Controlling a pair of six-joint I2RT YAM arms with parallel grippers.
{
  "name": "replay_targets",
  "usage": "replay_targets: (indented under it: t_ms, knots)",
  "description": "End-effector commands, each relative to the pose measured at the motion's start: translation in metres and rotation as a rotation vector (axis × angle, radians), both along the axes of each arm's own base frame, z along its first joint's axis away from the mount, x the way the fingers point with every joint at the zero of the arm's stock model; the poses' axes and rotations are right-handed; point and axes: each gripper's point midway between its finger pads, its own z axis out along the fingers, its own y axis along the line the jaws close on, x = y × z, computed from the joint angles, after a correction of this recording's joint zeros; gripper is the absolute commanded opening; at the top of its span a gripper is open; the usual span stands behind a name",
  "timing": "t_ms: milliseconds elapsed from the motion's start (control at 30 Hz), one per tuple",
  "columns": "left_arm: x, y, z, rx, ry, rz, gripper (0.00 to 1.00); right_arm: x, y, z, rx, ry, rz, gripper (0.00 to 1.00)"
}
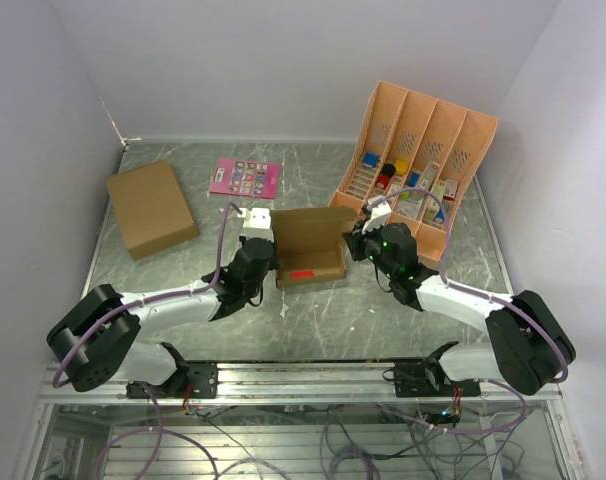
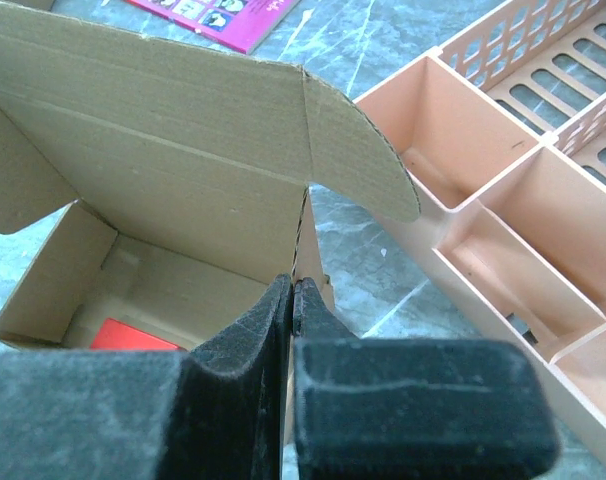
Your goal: Fold the paper box
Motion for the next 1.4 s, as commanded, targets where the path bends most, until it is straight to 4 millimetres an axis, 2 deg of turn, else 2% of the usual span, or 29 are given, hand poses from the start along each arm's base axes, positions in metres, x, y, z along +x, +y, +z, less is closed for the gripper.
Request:
replay_targets:
  t_ms: [0, 333, 700, 1367]
  knots:
    - [0.001, -0.012, 0.025, -0.093, -0.07, 0.0, 0.07, -0.016, 0.01, -0.008, -0.019, 0.055, 0.07, 0.0]
    - [-0.007, -0.015, 0.02, -0.086, -0.061, -0.001, 0.07, -0.031, 0.006, -0.018, -0.099, 0.099, 0.107, 0.0]
    - [-0.019, -0.013, 0.015, -0.09, -0.039, -0.001, 0.07, -0.04, 0.007, -0.025, -0.1, 0.141, 0.127, 0.0]
    - [-0.037, -0.015, -0.01, -0.102, 0.039, 0.008, 0.08, -0.053, 0.004, -0.036, -0.117, 0.194, 0.156, 0.0]
